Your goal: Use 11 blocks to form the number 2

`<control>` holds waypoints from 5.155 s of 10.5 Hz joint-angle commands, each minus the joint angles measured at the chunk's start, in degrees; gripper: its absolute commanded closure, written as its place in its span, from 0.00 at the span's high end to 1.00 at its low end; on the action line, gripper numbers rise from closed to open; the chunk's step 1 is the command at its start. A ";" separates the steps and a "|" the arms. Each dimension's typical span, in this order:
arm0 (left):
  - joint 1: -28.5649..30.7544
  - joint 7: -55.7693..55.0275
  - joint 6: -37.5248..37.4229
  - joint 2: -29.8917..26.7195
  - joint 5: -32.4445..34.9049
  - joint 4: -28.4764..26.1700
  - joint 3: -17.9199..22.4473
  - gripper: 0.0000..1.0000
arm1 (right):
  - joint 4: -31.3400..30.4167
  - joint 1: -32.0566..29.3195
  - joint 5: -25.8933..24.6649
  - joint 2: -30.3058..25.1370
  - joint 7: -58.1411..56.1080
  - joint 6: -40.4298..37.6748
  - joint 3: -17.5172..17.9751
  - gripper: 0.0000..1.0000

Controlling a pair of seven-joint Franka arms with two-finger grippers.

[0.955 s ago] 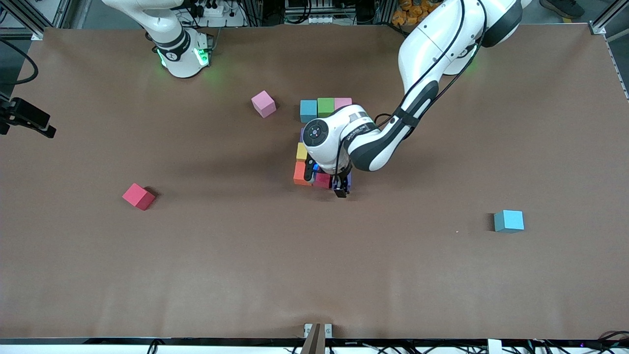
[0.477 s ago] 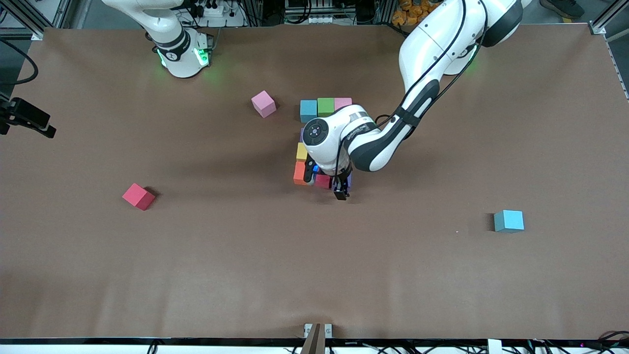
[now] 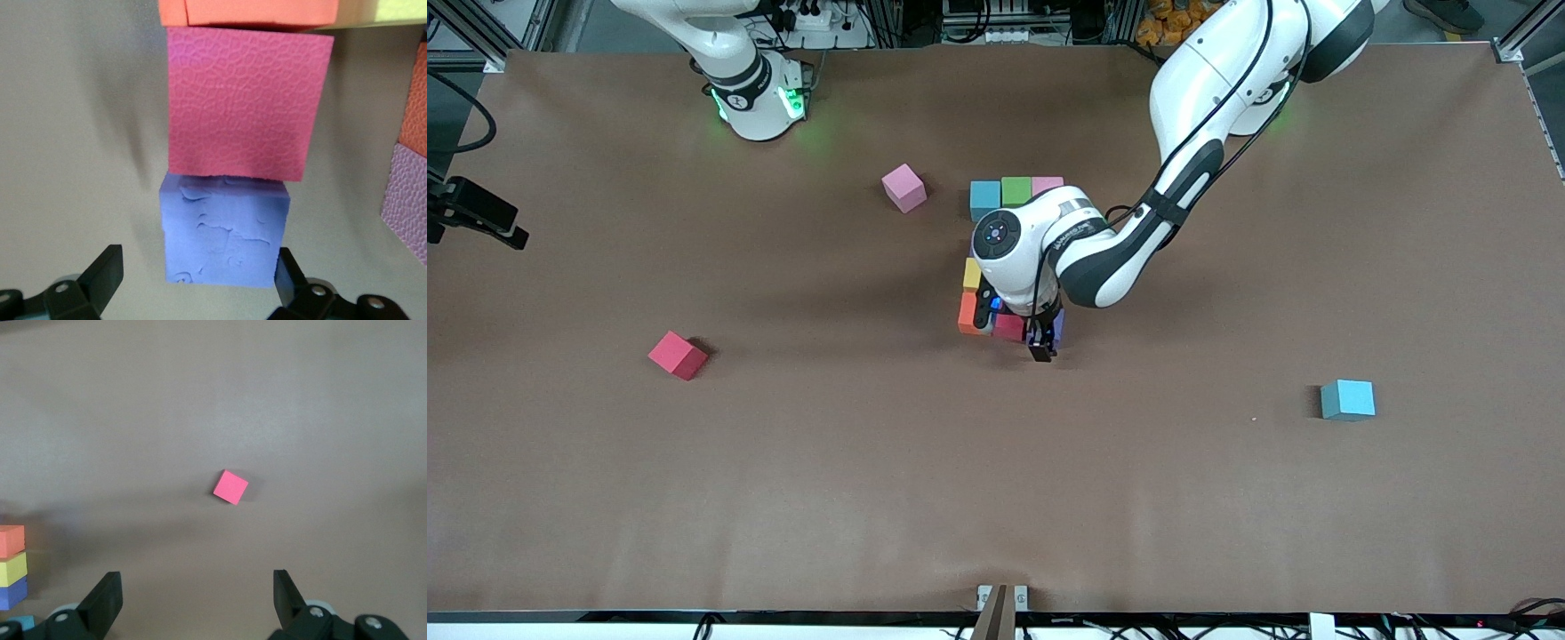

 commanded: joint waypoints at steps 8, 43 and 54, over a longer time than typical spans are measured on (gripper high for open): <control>0.69 2.11 -0.78 -1.21 -3.50 -1.17 -0.06 1.00 | 0.60 -0.54 0.00 0.31 0.82 -0.57 0.53 1.00; 25.98 5.45 -15.10 -32.31 -19.25 -0.90 0.12 1.00 | 0.60 -0.63 0.00 0.31 0.82 -0.65 0.53 1.00; 43.23 5.71 -19.51 -43.84 -30.40 0.68 8.00 1.00 | 0.51 -0.63 0.00 0.31 0.82 -0.65 0.53 1.00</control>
